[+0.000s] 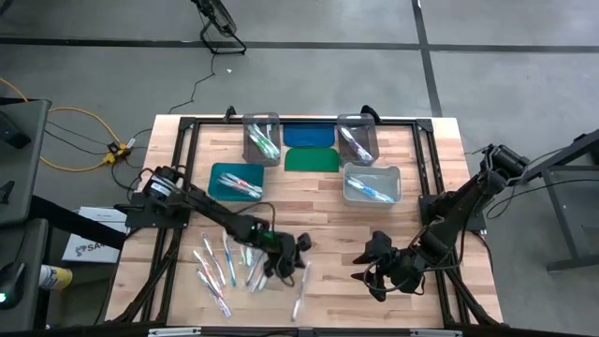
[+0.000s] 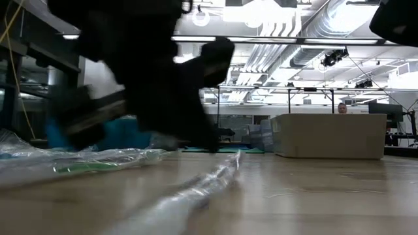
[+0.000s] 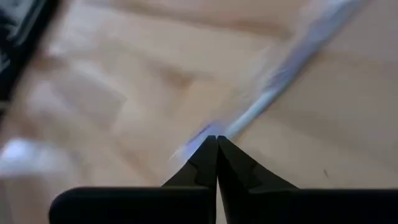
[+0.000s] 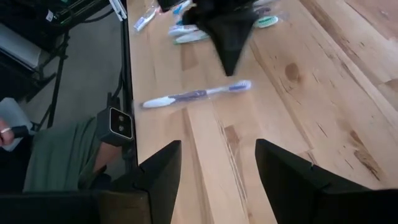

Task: Pick & Place Toothbrushes
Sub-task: Put the violet toothbrush into the right black bin

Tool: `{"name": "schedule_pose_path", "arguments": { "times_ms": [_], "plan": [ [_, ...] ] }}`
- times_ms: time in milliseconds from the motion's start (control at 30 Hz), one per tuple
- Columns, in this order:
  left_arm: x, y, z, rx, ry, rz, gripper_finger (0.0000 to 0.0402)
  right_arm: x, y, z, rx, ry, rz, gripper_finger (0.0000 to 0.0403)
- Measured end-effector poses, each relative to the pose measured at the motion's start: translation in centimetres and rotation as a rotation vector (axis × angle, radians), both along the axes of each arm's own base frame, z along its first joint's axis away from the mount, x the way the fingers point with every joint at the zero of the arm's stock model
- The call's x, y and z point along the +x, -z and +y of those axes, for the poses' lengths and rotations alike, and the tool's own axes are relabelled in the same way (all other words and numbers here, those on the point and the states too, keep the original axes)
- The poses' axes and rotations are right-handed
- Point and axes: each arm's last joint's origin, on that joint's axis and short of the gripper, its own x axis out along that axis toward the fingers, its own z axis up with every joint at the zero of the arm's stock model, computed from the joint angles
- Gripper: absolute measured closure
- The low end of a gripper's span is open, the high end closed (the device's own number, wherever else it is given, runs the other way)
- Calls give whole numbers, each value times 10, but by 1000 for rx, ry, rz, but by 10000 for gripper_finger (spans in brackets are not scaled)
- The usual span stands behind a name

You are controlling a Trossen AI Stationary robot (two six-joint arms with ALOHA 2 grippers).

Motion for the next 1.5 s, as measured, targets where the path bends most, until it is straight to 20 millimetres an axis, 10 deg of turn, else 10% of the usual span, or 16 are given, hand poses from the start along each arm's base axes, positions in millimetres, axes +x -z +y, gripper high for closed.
{"name": "schedule_pose_path", "arguments": {
  "times_ms": [367, 667, 1200, 1500],
  "plan": [
    [18, -40, 34, 33, -133, 21, 401, 1, -1, -1, -120, -45, -44, 204],
    [-29, -82, 37, 160, -376, 114, 401, 36, 17, -2, -531, -400, -131, 204],
    [-136, -83, 12, -28, -601, 10, 401, 107, 84, -25, -671, -720, -200, 204],
    [-152, -81, -4, -69, -624, -25, 401, 126, 112, -35, -717, -785, -195, 204]
  ]
}}
